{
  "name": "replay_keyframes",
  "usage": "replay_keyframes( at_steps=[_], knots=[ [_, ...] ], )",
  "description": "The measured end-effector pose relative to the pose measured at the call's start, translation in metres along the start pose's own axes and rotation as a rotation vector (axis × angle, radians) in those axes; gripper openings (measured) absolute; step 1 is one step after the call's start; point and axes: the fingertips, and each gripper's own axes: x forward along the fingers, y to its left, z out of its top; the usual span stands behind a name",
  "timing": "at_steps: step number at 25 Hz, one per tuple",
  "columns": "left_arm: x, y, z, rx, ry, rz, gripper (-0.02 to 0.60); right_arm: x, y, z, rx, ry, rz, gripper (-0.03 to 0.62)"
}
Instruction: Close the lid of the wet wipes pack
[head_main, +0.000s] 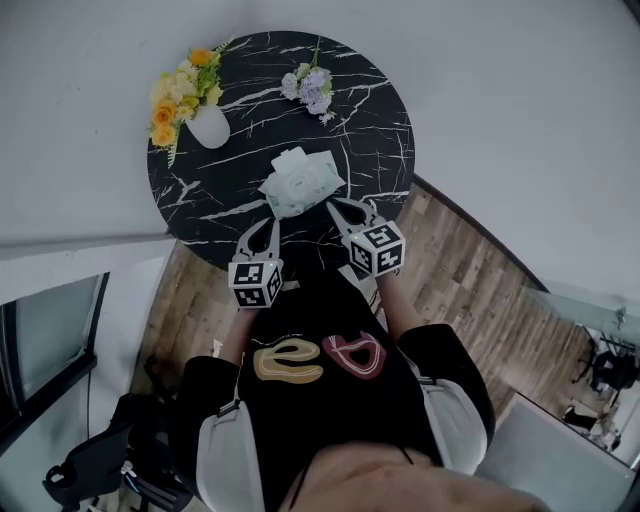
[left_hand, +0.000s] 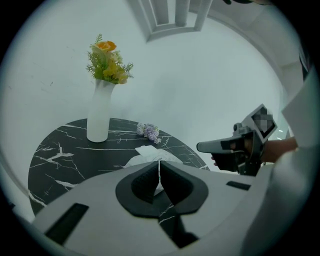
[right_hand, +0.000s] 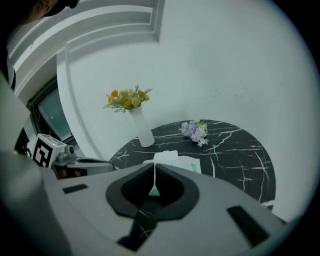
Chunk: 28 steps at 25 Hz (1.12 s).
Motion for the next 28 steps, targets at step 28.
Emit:
replay_keyframes(
  at_steps=[28],
  knots=[
    [0.082, 0.029, -0.009, -0.164, 0.063, 0.25, 0.021, 0.138, -0.067, 0.054, -0.135, 0.317, 0.443, 0.109]
  ],
)
